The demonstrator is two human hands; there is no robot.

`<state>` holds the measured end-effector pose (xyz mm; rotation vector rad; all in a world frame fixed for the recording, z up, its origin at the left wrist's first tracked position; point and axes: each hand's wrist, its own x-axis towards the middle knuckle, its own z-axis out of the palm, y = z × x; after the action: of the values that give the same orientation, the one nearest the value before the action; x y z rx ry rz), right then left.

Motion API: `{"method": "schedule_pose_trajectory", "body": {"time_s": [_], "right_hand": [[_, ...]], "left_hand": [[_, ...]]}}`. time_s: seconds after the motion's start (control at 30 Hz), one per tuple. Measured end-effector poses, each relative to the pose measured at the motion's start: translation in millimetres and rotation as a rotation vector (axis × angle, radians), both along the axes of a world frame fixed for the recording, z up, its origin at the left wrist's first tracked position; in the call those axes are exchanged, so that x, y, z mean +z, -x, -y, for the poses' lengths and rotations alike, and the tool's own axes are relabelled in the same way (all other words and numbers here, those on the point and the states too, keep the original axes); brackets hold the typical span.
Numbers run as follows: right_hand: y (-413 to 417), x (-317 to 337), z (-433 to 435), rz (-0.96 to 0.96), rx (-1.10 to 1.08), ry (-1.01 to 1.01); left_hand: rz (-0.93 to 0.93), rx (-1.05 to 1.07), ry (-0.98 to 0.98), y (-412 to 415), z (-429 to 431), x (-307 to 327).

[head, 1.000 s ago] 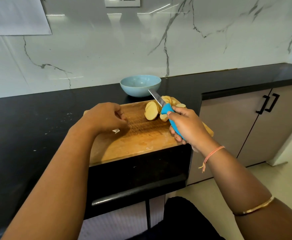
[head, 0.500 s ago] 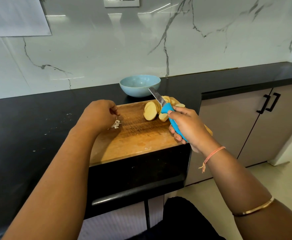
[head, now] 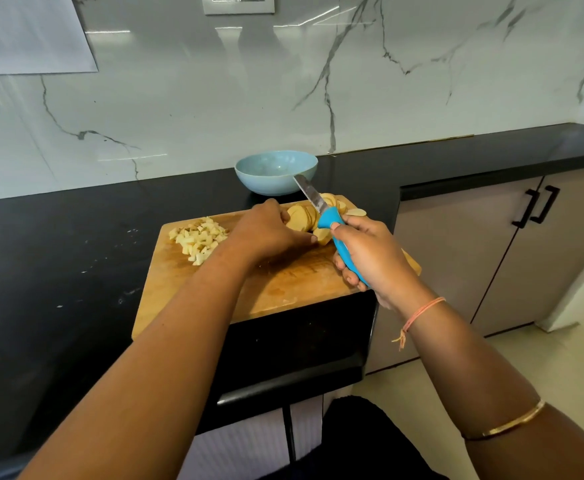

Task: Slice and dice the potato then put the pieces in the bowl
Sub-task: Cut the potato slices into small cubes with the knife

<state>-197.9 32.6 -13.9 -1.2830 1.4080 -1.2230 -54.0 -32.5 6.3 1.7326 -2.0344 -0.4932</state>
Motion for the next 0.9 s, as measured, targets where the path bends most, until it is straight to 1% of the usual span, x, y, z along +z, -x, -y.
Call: {"method": "schedule_pose_trajectory", "body": {"time_s": [0.17,0.23,0.33,0.43,0.5,0.57,0.63,0.7,0.8,0.9], "right_hand": [[-2.3,-0.6,0.3,0.002,-0.001,0.002],[-2.6,-0.2,0.0,0.002,-0.002,0.002],[-2.4,0.4,-0.8,0.0,-0.004,0.001],[-2.6,0.8,-1.9,-0.004,0.001,0.002],[-3.9,1.4,-2.6,-0.017,0.001,-0.002],[-6.3,3.0,-3.7,-0.054,0.004,-0.002],[-9.2,5.4,-5.6,-0.144,0.011,0.013],[-12.2,7.7,-7.6,-0.292,0.028,0.064],[-18.7,9.8,-13.7,-0.547,0.093,0.124],[-26.8,10.2,-21.7,-0.688,0.139,0.116]], "left_hand": [[-0.198,-0.017,-0.025,-3.9,0.8,-8.7],[-0.22,-0.037,-0.039,-4.4,-0.8,-8.5],[-0.146,-0.033,-0.016,-7.4,-2.9,-6.0],[0.025,0.015,0.042,-18.2,-5.4,-1.8],[0.113,0.061,0.039,-26.4,-7.5,0.9],[0.12,0.098,0.004,-33.4,-7.7,2.3],[0.053,0.099,-0.052,-39.4,-6.9,3.4],[-0.03,0.068,-0.096,-44.0,-6.5,4.8],[-0.043,0.032,-0.112,-47.8,-7.5,3.4],[-0.087,0.052,-0.102,-50.0,-6.0,-0.4]]}}
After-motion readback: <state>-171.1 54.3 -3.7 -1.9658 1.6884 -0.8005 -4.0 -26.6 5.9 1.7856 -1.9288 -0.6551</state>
